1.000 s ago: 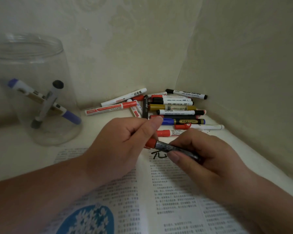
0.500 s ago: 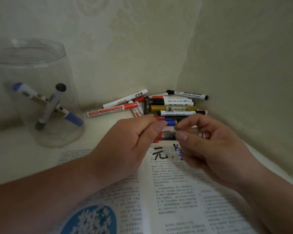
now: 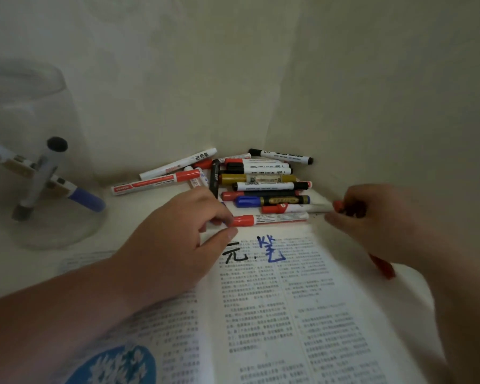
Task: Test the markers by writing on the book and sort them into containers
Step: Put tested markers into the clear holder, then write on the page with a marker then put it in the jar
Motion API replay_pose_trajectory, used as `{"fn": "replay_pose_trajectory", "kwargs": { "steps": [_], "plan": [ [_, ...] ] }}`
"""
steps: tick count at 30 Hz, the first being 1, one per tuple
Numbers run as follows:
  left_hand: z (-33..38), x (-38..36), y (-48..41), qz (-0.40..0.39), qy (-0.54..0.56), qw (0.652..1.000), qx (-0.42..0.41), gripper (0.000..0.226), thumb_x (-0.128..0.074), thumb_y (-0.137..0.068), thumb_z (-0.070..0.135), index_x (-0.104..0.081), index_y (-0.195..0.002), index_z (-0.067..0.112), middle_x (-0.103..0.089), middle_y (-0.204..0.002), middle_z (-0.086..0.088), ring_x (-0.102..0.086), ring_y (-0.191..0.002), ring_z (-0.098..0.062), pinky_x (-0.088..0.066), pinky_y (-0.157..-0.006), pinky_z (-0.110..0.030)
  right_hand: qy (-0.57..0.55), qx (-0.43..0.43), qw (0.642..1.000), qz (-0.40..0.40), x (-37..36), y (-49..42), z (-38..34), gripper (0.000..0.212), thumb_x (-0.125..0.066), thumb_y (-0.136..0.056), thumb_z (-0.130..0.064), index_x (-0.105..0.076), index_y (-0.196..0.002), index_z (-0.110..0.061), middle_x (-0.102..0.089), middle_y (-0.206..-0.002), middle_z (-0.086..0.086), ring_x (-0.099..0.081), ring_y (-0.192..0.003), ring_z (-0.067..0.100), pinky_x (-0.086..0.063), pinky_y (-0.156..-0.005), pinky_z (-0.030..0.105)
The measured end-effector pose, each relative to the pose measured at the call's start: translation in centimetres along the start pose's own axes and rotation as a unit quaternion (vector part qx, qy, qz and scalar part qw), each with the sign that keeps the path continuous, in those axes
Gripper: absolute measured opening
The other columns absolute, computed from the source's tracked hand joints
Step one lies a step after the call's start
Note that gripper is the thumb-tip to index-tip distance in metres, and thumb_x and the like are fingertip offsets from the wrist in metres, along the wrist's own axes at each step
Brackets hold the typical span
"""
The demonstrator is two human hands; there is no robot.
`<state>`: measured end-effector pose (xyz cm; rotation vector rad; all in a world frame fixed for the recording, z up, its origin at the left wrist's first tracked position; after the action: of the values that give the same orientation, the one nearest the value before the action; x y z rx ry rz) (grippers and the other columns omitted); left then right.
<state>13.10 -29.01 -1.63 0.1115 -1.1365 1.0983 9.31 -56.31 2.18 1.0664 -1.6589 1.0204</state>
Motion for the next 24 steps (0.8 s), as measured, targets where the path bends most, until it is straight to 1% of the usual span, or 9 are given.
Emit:
{"fn": "replay_pose_trajectory", "kwargs": {
  "steps": [2, 4, 6, 10, 12, 14, 17, 20, 24],
  "plan": [
    [0.0, 0.0, 0.0, -0.003, -0.003, 1.0, 0.001, 0.022, -0.05, -0.089, 0.05, -0.067, -0.098, 0.037, -0.052, -0.093, 0.026, -0.049, -0.093, 0.006, -0.034, -0.068, -0.011, 0.047, -0.015, 0.997, -0.052, -1.1, 0.0, 0.1, 0.025, -0.074, -0.084, -0.042, -0.061, -0.07, -0.025, -0.059, -0.071, -0.004, -0.055, -0.062, 0.015, -0.039, -0.054, 0.029],
    [0.0, -0.1, 0.0, -0.011, -0.006, 1.0, 0.001, 0.026, -0.048, -0.089, 0.051, -0.067, -0.099, 0.037, -0.052, -0.094, 0.027, -0.049, -0.095, 0.005, -0.035, -0.068, -0.011, 0.071, -0.029, 0.995, -0.071, -1.6, -0.3, 0.3, 0.019, -0.072, -0.086, -0.042, -0.065, -0.077, -0.027, -0.062, -0.081, -0.005, -0.055, -0.068, 0.012, -0.044, -0.059, 0.029],
    [0.0, -0.2, 0.0, -0.016, -0.014, 1.0, -0.001, 0.028, -0.048, -0.089, 0.052, -0.068, -0.1, 0.037, -0.053, -0.094, 0.027, -0.05, -0.097, 0.004, -0.035, -0.069, -0.011, 0.081, -0.038, 0.994, -0.069, -1.8, -0.5, 0.6, 0.015, -0.07, -0.087, -0.042, -0.067, -0.083, -0.028, -0.064, -0.087, -0.003, -0.056, -0.072, 0.013, -0.047, -0.064, 0.03],
    [0.0, -0.4, 0.1, -0.021, -0.013, 1.0, -0.005, 0.02, -0.053, -0.094, 0.047, -0.069, -0.099, 0.036, -0.053, -0.095, 0.025, -0.049, -0.094, 0.006, -0.036, -0.07, -0.013, 0.059, -0.043, 0.997, -0.035, -1.9, -0.6, 0.7, 0.014, -0.071, -0.087, -0.04, -0.065, -0.092, -0.029, -0.06, -0.083, -0.006, -0.056, -0.072, 0.014, -0.042, -0.06, 0.029],
    [0.0, -0.5, 0.1, -0.028, -0.013, 1.0, -0.005, 0.016, -0.056, -0.095, 0.045, -0.068, -0.098, 0.036, -0.054, -0.096, 0.024, -0.05, -0.095, 0.004, -0.038, -0.072, -0.014, 0.001, 0.002, 1.0, 0.01, -1.9, -0.4, -0.4, 0.015, -0.072, -0.085, -0.034, -0.064, -0.097, -0.032, -0.06, -0.08, -0.009, -0.057, -0.072, 0.013, -0.042, -0.063, 0.03],
    [-0.1, -0.5, 0.1, -0.028, -0.018, 0.999, -0.006, 0.015, -0.057, -0.095, 0.045, -0.068, -0.098, 0.036, -0.054, -0.095, 0.025, -0.05, -0.095, 0.005, -0.036, -0.073, -0.013, -0.05, 0.113, 0.991, 0.048, -2.1, 0.2, -3.0, 0.016, -0.073, -0.085, -0.028, -0.068, -0.1, -0.029, -0.058, -0.079, -0.016, -0.054, -0.073, 0.007, -0.045, -0.069, 0.031],
    [0.1, -0.2, 0.1, -0.009, -0.017, 1.0, -0.003, 0.01, -0.062, -0.094, 0.04, -0.067, -0.1, 0.035, -0.051, -0.09, 0.028, -0.049, -0.091, 0.007, -0.033, -0.069, -0.011, -0.032, 0.269, 0.962, 0.028, -3.7, 1.7, -7.2, 0.026, -0.069, -0.089, -0.025, -0.071, -0.114, -0.029, -0.064, -0.101, -0.017, -0.054, -0.094, 0.009, -0.049, -0.085, 0.034],
    [0.1, 0.2, 0.3, 0.013, -0.014, 1.0, 0.01, 0.009, -0.066, -0.091, 0.035, -0.067, -0.101, 0.034, -0.049, -0.087, 0.027, -0.048, -0.088, 0.008, -0.034, -0.068, -0.01, 0.004, 0.308, 0.951, 0.0, -5.0, 1.9, -8.7, 0.036, -0.064, -0.093, -0.021, -0.065, -0.128, -0.03, -0.068, -0.116, -0.013, -0.051, -0.106, 0.014, -0.048, -0.089, 0.036],
    [0.0, 0.3, 0.3, 0.017, -0.01, 1.0, 0.015, 0.014, -0.066, -0.091, 0.036, -0.065, -0.105, 0.034, -0.05, -0.09, 0.025, -0.047, -0.09, 0.01, -0.034, -0.072, -0.006, 0.017, 0.303, 0.953, -0.006, -5.3, 1.3, -8.7, 0.041, -0.062, -0.093, -0.018, -0.063, -0.132, -0.03, -0.067, -0.115, -0.013, -0.047, -0.108, 0.011, -0.047, -0.091, 0.036]
  ]
}}
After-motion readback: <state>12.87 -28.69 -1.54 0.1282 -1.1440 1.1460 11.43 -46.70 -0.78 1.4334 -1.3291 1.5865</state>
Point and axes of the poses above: each hand's wrist, its own y-axis away from the middle knuckle, its own x-axis out of the back of the hand, z = x × y, the point moved 6 cm from there along -y, towards the middle knuckle
